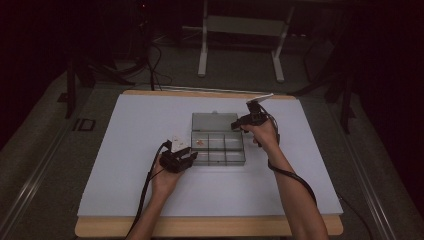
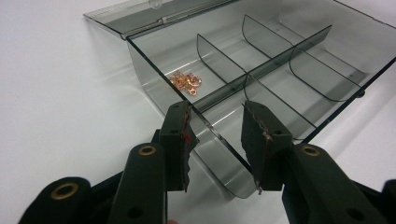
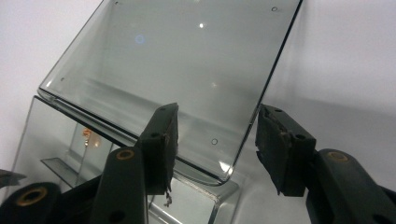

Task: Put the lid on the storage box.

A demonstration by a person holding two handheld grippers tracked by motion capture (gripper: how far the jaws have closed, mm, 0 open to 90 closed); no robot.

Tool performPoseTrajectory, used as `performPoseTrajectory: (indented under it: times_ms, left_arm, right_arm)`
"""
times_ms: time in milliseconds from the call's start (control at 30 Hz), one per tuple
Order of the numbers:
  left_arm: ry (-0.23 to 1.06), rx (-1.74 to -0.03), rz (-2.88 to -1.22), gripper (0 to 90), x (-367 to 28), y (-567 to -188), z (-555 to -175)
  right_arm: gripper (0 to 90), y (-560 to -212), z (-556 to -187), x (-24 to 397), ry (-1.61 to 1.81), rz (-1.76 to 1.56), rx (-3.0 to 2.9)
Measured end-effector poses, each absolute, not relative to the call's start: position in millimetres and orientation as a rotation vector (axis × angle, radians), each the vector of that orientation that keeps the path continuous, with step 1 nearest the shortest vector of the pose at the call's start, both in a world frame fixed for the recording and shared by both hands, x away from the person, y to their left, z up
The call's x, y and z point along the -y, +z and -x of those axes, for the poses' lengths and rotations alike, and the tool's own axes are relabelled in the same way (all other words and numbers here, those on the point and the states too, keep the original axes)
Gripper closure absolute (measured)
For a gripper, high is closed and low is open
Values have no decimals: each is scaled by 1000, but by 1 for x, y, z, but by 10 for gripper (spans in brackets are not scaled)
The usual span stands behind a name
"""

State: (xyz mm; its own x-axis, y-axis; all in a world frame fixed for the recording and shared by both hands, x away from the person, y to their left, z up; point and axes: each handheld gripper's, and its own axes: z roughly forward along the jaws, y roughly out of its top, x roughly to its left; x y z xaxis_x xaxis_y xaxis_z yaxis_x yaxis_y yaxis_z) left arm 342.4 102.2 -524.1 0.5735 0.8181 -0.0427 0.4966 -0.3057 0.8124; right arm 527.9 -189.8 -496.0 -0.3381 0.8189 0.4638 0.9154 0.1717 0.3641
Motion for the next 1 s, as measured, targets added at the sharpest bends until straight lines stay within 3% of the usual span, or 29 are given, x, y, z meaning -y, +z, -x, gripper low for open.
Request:
performPoseTrajectory:
  times_ms: [500,1000]
  left_arm:
    - [492,-1052,-1975,646,-102,-523,-343]
    - [494,-1052,-1975,646,-102,-523,-343]
  right_arm:
    - [533,-498,-526,192,-966,1673,2276]
    - [677,-492,-510,199,-1161,1617,2417]
